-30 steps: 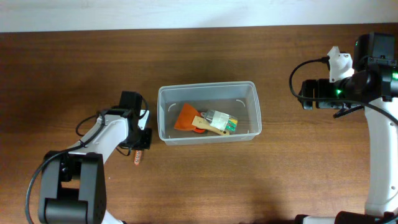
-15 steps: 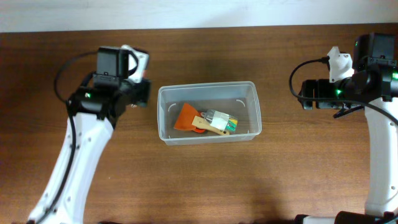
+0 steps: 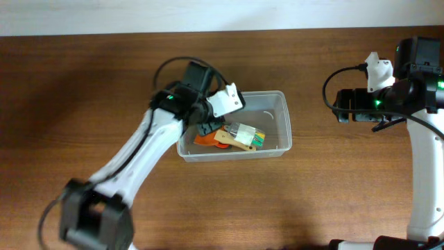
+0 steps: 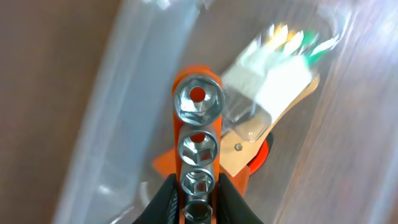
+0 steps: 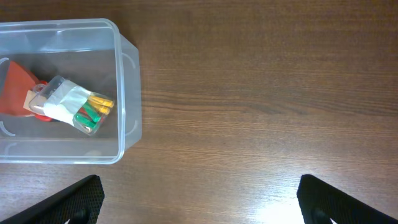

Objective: Pack container
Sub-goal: 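Lift the socket strip and carry it into the clear box, then open the left gripper and retract the left arm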

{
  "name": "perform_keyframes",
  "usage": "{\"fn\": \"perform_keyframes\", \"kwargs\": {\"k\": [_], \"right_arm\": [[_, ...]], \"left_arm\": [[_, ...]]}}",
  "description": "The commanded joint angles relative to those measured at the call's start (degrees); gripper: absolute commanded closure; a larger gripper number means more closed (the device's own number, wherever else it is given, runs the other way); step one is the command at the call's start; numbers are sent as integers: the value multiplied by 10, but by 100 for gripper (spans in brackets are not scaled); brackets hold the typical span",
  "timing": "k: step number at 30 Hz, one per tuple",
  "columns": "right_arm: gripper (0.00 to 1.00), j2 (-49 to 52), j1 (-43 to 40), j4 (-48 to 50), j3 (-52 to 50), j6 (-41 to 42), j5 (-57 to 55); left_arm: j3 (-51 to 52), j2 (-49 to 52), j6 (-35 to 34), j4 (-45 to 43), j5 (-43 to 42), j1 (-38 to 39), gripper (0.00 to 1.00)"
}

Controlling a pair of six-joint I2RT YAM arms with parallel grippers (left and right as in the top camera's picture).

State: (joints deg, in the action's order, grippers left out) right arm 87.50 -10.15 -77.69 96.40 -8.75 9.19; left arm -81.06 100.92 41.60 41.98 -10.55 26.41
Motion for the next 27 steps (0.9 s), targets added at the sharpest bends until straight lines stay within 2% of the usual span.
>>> {"fn": "perform_keyframes", "kwargs": {"k": [1, 8, 9, 11, 12, 14, 17, 18, 19, 21, 23, 27], "right_arm": [[1, 0, -4, 1, -3, 7, 7], [1, 0, -4, -1, -3, 7, 7], [1, 0, -4, -1, -3, 7, 7], [1, 0, -4, -1, -3, 7, 8], [1, 0, -4, -1, -3, 7, 8], [1, 0, -4, 0, -3, 7, 8], [1, 0, -4, -1, -3, 7, 7], [1, 0, -4, 0, -3, 7, 7], [1, 0, -4, 5, -3, 7, 7], [1, 0, -4, 29, -3, 7, 8], [1, 0, -4, 75, -3, 7, 14], [1, 2, -4, 216, -3, 7, 31]], "left_arm": [[6, 62, 29, -4, 5, 0, 98], [6, 105, 28, -2, 33, 1, 97], [6, 105, 28, -1, 33, 1, 86], [6, 105, 24, 1, 33, 0, 50], [6, 105, 15, 1, 35, 1, 36], [2, 104, -7, 3, 46, 0, 27], [-15, 95, -35, 12, 64, 0, 25], [-23, 90, -37, 17, 69, 0, 17], [-33, 83, -38, 23, 73, 0, 1], [-54, 68, -52, 30, 85, 0, 1], [-76, 53, -96, 30, 103, -3, 1], [-124, 29, -158, 30, 108, -24, 1]]}}
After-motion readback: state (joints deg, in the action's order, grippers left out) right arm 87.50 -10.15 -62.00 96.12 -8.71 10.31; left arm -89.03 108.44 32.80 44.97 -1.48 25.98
